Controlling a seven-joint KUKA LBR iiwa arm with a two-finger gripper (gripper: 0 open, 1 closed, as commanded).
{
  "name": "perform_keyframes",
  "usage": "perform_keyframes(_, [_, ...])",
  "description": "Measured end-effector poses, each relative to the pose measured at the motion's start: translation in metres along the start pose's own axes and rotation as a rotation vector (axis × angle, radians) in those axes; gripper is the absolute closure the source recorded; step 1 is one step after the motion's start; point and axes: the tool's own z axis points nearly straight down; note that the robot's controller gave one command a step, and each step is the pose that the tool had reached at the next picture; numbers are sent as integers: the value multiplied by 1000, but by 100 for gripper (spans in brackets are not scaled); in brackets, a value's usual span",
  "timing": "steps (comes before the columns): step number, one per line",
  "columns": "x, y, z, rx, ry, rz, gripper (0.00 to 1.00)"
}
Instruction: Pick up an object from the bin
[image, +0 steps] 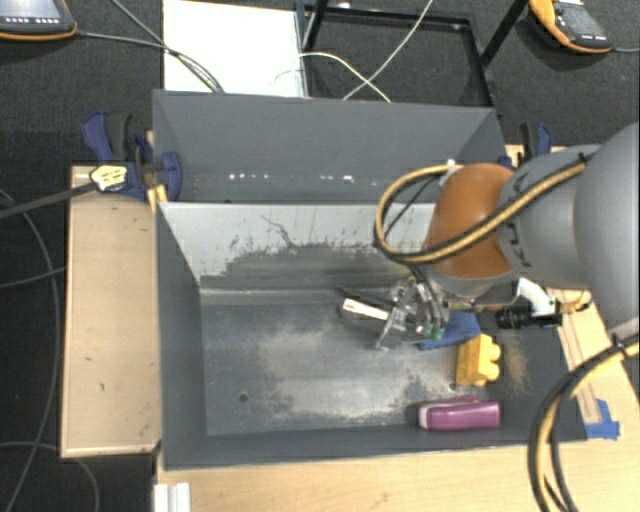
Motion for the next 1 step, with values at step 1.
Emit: perform_keyframes(1, [2, -1, -6, 1, 4, 0, 100])
